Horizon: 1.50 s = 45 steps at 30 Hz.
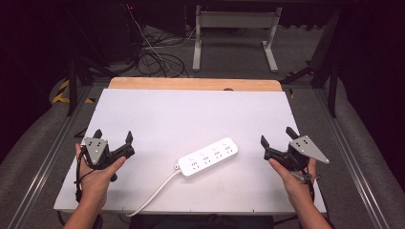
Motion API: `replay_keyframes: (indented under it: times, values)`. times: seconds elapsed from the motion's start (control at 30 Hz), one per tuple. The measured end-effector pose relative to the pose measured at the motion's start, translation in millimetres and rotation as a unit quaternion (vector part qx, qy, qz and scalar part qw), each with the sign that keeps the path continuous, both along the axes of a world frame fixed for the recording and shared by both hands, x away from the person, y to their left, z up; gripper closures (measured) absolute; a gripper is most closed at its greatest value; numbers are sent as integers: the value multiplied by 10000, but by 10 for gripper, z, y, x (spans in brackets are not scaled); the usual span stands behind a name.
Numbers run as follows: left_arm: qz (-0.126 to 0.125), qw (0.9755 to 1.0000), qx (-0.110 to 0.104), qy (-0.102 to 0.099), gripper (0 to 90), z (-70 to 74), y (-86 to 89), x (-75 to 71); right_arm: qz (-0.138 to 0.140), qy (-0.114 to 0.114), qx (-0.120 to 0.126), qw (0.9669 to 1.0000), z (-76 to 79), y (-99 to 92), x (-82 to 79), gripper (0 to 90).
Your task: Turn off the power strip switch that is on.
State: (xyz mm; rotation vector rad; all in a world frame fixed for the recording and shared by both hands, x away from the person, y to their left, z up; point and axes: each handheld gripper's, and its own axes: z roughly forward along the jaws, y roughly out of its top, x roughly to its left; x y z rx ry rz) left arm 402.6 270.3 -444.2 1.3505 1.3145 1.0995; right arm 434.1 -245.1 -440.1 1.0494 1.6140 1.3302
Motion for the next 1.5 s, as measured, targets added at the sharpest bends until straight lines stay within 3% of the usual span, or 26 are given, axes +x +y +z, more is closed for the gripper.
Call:
replay_keyframes:
  times: [0.5, 0.6, 0.8, 1.03, 1.17, 1.5]
  values:
    - [-11, 10000, 3, -18, 83, 3, 0, -6, 50, 15, 0, 10000, -3, 12, 7, 78]
    - [-56, 10000, -14, -40, 145, 7, -6, -9, 55, 9, -12, 10000, -3, 12, 6, 78]
    - [-169, 9998, 115, 6, 354, 35, -27, -32, 42, 33, 2, 10000, -5, 8, 7, 78]
    - [-456, 9986, -49, 249, 535, 70, -6, -43, 64, 57, 28, 10000, -6, 10, 9, 79]
    - [-637, 9970, -173, 395, 584, 83, 31, -35, 66, 61, 27, 10000, -6, 10, 8, 83]
    - [-936, 9941, -279, 481, 788, 150, 86, -73, 88, 64, 22, 9999, -6, 16, 7, 83]
